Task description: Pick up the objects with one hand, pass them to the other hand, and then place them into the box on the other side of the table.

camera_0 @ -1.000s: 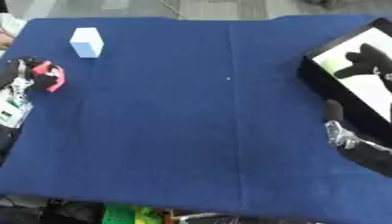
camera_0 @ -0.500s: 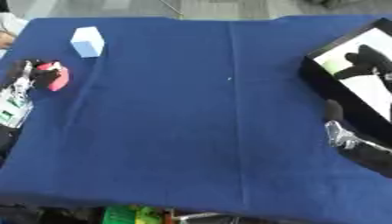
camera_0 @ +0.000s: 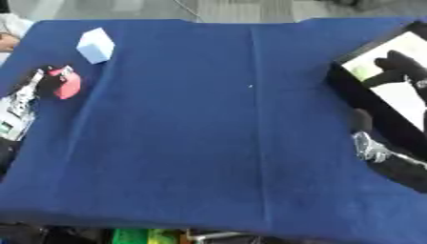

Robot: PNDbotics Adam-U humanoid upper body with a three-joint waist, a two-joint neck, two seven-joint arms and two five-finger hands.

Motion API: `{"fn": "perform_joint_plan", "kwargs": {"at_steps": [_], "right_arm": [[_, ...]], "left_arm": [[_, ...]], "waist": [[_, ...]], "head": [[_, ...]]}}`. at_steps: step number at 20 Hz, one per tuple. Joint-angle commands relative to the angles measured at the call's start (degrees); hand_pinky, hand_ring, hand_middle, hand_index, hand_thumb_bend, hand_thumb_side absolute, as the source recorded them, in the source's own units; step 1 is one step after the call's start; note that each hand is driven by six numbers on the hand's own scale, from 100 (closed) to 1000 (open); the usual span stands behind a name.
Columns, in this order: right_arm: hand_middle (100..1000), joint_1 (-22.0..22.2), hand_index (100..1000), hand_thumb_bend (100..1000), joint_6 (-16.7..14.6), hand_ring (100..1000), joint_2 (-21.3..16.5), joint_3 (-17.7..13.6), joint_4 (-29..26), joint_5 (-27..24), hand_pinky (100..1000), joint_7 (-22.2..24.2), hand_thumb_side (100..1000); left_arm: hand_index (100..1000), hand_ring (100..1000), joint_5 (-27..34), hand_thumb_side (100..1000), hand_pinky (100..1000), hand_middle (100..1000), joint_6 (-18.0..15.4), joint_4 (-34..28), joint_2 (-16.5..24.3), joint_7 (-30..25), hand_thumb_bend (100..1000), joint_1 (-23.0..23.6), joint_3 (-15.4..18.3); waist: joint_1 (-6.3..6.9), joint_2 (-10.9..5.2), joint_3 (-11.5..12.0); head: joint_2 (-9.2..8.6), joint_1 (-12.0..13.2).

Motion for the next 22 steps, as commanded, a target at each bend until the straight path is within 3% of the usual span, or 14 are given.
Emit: {"fn": "perform_joint_plan", "kwargs": {"at_steps": [1, 4, 6, 7, 12, 16, 19, 22], "right_arm": [[627, -0.25, 945, 100, 0.04, 858, -0.45, -0.22, -1.23, 0.09, 838, -0.01, 236], [627, -0.22, 945, 100, -0.07, 859, -0.45, -0.17, -1.23, 0.00, 840, 0.10, 236], [626, -0.20, 944, 100, -0.13, 859, -0.44, -0.17, -1.23, -0.08, 840, 0.18, 237], [626, -0.19, 946, 100, -0.15, 859, -0.43, -0.18, -1.23, -0.10, 840, 0.21, 237], [621, -0.13, 944, 100, -0.18, 858, -0.45, -0.22, -1.23, -0.17, 840, 0.24, 237], [619, -0.08, 941, 100, -0.21, 857, -0.51, -0.24, -1.23, -0.26, 841, 0.25, 238], [619, -0.04, 939, 100, -0.23, 857, -0.59, -0.28, -1.23, -0.35, 840, 0.18, 239], [617, -0.01, 937, 100, -0.22, 856, -0.67, -0.31, -1.23, -0.38, 840, 0.11, 240]], "left_arm": [[895, 753, -2.44, 910, 858, 775, -1.19, -0.80, 1.51, -1.86, 387, -0.06, -0.37], [901, 744, -6.37, 809, 849, 770, -1.71, -1.36, 1.48, -2.55, 412, 0.01, -0.44], [889, 719, -9.36, 631, 830, 742, -1.47, -1.65, 1.40, -2.56, 390, 0.04, -0.46], [885, 714, -10.66, 598, 825, 736, -1.33, -1.79, 1.32, -2.55, 383, 0.06, -0.42], [795, 605, -14.49, 170, 750, 607, -0.62, -2.52, 0.99, -2.01, 311, 0.14, -0.13], [698, 519, -15.20, 167, 684, 510, 0.10, -3.44, 0.92, 0.57, 224, 0.21, 0.30], [620, 466, -14.12, 169, 648, 452, 0.87, -4.67, 0.89, 4.27, 100, 0.44, 0.73], [589, 450, -11.49, 183, 644, 430, 1.21, -7.43, 0.87, 7.98, 100, 1.21, 1.15]], "waist": [[-0.03, -1.10, 0.01], [-0.04, -1.11, 0.08], [-0.07, -1.12, 0.08], [-0.08, -1.12, 0.09], [-0.14, -1.20, 0.17], [-0.18, -1.36, 0.31], [-0.25, -1.51, 0.46], [-0.33, -1.65, 0.65]], "head": [[-0.14, -0.20], [-0.14, -0.25], [-0.14, -0.29], [-0.14, -0.32], [-0.14, -0.45], [-0.14, -0.61], [-0.14, -0.72], [-0.14, -0.88]]}}
